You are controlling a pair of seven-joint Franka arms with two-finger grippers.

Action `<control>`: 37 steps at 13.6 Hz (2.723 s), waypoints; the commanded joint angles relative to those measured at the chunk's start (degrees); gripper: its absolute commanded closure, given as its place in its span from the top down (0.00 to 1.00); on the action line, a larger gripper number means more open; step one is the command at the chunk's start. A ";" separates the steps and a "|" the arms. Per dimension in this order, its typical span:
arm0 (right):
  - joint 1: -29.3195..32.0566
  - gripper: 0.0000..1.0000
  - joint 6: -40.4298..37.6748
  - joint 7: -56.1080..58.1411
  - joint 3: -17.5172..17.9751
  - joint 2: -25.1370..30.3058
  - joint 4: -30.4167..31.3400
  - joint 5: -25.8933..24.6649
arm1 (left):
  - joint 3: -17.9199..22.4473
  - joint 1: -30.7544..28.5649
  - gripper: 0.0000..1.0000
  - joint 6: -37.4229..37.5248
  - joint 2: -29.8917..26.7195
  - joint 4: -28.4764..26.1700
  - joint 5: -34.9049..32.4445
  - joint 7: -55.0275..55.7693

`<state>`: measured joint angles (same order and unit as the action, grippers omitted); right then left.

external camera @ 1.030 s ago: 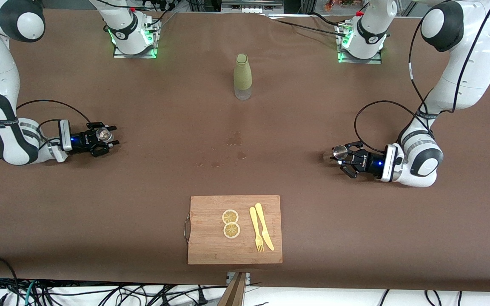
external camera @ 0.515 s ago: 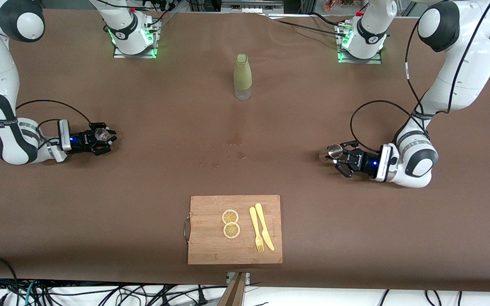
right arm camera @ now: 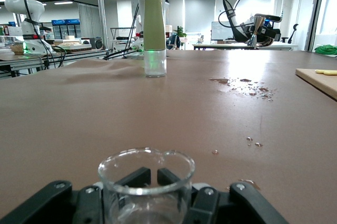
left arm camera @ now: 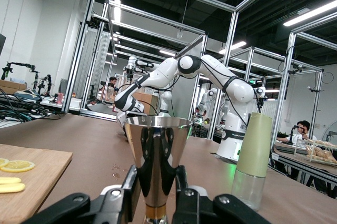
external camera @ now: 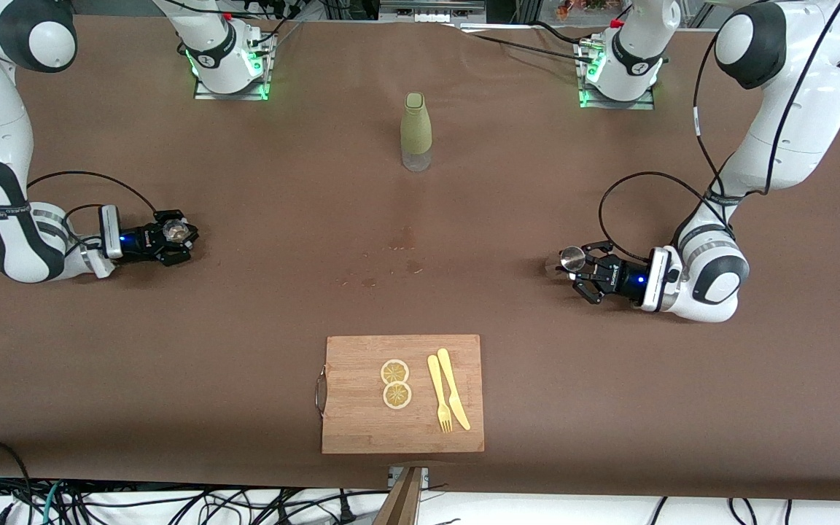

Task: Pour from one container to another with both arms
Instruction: 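Lift the beaker and jigger, carrying both toward the table middle, then raise the beaker with the right gripper above the held jigger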

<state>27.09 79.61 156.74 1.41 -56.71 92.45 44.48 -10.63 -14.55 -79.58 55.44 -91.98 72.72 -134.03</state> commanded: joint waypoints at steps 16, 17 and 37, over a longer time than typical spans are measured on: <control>-15.31 0.00 -1.64 -9.15 -1.93 18.92 5.19 5.96 | 0.09 15.42 0.00 -9.43 -1.03 -5.76 22.36 -19.87; -16.36 0.00 -1.73 -10.65 -1.67 18.92 5.19 7.10 | 0.08 16.65 0.00 -11.63 -1.12 -5.67 24.03 -19.95; -51.52 0.00 12.76 -35.00 -21.01 22.96 4.76 26.18 | -2.55 26.86 0.00 -29.67 -3.76 -5.93 40.74 -24.08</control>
<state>-22.88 91.25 123.35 -18.08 -34.44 96.28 68.59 -13.15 11.50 -108.13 53.15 -96.22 110.93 -154.67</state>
